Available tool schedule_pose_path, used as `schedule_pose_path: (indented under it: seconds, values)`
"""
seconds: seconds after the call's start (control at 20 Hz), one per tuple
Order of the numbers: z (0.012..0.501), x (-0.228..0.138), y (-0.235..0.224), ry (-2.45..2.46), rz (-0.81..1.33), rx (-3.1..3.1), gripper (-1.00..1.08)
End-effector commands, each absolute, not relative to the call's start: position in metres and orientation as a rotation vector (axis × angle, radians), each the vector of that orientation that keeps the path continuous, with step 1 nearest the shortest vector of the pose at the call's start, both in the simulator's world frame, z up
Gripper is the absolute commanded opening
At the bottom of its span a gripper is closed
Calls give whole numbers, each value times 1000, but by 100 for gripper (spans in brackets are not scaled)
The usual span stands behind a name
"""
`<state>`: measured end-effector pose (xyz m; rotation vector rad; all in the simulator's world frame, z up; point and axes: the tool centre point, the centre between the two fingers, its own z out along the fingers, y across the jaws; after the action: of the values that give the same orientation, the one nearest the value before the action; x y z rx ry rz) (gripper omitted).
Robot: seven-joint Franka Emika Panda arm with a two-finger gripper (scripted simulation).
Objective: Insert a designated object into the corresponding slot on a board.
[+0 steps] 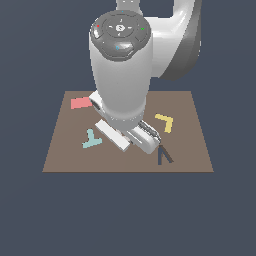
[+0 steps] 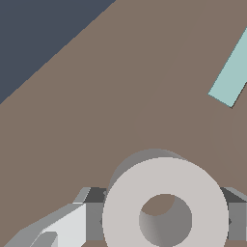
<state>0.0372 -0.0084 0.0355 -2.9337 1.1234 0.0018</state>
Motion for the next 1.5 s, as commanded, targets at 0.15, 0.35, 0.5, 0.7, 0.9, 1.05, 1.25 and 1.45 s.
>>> schedule_pose_path:
  seconds: [0.15,0.35,0.5,0.7,0.9,1.05,1.25,1.45]
  values:
    - [38,7,-1,1241,1,-2885,-100]
    - [39,-12,5,1317,1,-2851,-100]
    - [40,-23,10,1364,1,-2829,-100]
    - [40,-34,15,1409,2,-2806,-100]
    - [41,-40,18,1433,2,-2794,-100]
    - [41,-41,19,1437,2,-2792,-100]
    - [39,-40,19,1434,2,-2794,-100]
    - [31,-40,19,1436,2,-2793,-100]
